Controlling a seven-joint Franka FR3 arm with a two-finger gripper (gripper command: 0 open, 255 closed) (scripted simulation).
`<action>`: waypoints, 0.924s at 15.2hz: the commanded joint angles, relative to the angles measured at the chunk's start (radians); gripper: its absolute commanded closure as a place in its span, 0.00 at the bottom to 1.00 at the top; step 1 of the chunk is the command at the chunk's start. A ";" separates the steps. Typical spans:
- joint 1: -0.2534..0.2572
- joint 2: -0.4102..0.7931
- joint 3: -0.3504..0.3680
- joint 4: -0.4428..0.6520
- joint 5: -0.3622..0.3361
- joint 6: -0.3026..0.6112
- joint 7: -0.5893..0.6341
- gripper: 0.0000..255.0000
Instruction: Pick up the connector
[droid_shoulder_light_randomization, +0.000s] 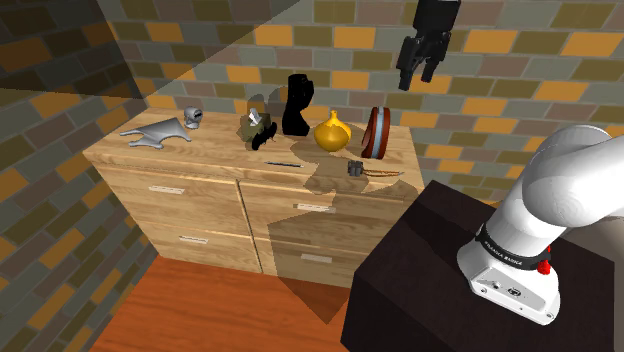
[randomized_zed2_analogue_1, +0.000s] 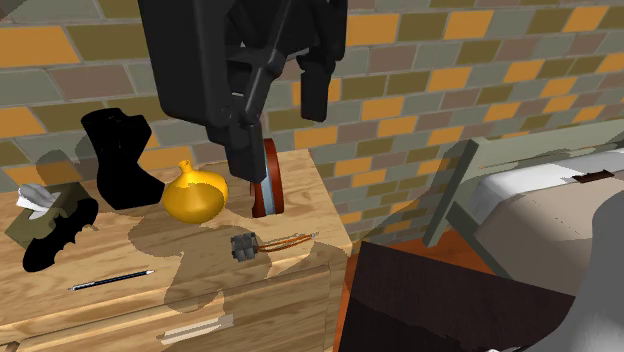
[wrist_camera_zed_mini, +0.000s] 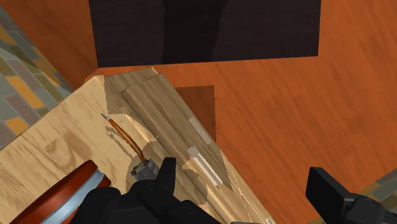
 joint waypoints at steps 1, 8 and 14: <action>0.000 0.000 0.000 0.000 0.000 0.000 0.000 0.00; -0.002 0.087 -0.088 -0.144 -0.072 0.217 -0.175 0.00; -0.004 0.237 -0.168 -0.210 -0.124 0.425 -0.323 0.00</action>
